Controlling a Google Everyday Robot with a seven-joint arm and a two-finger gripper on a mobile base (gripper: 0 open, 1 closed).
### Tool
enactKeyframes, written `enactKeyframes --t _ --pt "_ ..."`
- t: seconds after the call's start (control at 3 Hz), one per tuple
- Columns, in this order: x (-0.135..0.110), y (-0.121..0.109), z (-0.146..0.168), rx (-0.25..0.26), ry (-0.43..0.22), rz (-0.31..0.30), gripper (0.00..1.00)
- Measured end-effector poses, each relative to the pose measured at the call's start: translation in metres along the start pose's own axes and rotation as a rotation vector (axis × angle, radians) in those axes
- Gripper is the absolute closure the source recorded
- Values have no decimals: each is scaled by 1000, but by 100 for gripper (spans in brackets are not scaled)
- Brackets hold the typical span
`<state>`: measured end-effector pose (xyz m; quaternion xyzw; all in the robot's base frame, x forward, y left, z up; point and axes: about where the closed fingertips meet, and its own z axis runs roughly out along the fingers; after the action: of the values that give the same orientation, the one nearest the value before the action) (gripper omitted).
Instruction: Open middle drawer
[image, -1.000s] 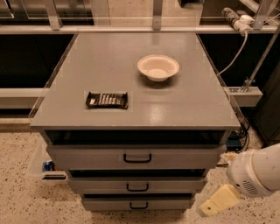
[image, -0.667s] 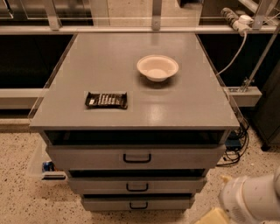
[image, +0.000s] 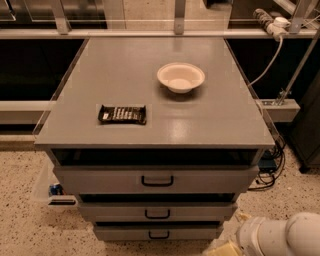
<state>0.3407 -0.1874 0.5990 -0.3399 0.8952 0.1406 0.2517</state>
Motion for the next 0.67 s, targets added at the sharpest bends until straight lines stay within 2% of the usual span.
enactKeyframes --t 0.67 --pt "-2 -3 6 8 -10 -1 62"
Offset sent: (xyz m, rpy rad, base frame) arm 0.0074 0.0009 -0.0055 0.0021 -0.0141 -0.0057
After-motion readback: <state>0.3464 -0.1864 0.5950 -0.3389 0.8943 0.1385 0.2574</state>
